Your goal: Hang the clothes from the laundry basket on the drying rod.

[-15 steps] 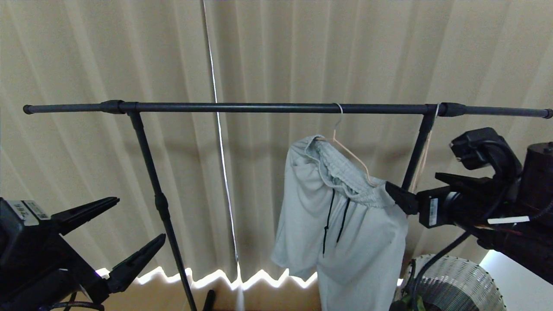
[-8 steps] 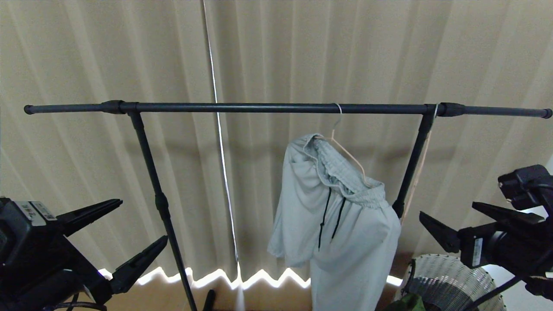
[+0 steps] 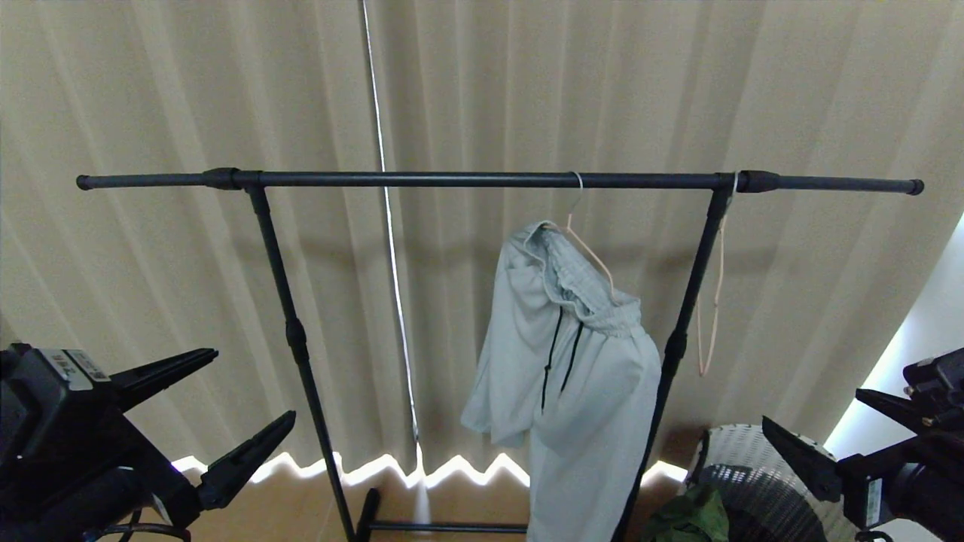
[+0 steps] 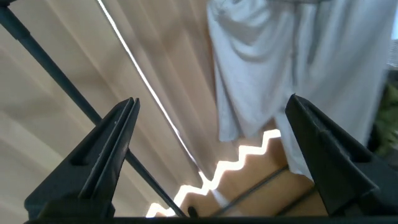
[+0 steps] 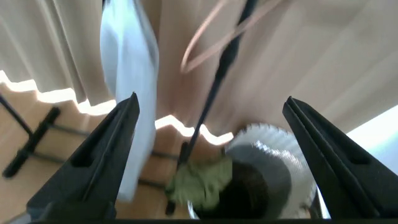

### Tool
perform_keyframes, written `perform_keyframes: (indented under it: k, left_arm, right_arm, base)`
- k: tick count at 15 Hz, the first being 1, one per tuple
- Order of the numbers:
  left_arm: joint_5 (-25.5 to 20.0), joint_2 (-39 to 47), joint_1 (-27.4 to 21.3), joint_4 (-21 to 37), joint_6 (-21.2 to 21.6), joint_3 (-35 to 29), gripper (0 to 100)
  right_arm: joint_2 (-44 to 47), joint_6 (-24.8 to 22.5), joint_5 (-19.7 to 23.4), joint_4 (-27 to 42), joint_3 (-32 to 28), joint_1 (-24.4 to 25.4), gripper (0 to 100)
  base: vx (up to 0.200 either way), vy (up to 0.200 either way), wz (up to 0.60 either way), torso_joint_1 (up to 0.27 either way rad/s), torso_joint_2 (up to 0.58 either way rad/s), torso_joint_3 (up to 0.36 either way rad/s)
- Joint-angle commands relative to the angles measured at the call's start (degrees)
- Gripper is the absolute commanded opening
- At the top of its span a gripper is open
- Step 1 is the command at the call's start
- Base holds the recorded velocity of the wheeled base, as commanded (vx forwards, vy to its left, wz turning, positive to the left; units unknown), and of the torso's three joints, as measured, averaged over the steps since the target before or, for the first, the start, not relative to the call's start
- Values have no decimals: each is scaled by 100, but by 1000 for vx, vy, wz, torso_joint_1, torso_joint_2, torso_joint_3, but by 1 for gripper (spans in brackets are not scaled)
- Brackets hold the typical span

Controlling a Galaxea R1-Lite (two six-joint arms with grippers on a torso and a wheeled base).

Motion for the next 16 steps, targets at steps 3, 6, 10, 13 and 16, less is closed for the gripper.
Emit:
perform_keyframes:
  k: [3, 6, 10, 13, 16]
  left_arm:
    - [1, 247, 10, 0, 8, 21, 100]
    - [1, 537, 10, -9, 16, 21, 100]
    - [1, 669, 265, -9, 16, 39, 100]
    - [1, 669, 256, -18, 16, 56, 100]
    - [1, 625, 256, -18, 16, 39, 100]
  right_arm:
    - [-126, -2, 10, -1, 458, 2, 100]
    - [-109, -11, 10, 17, 546, 2, 100]
    - [-74, -11, 10, 26, 581, 2, 100]
    - [-56, -28, 10, 43, 581, 2, 100]
    - [49, -230, -8, 43, 599, 2, 100]
  base:
    - [-200, 0, 0, 1, 5, 4]
    - [-200, 0, 0, 2, 2, 2]
    - [0, 0, 0, 0, 0, 0]
    - [0, 0, 0, 0, 0, 0]
    - [0, 0, 0, 0, 0, 0]
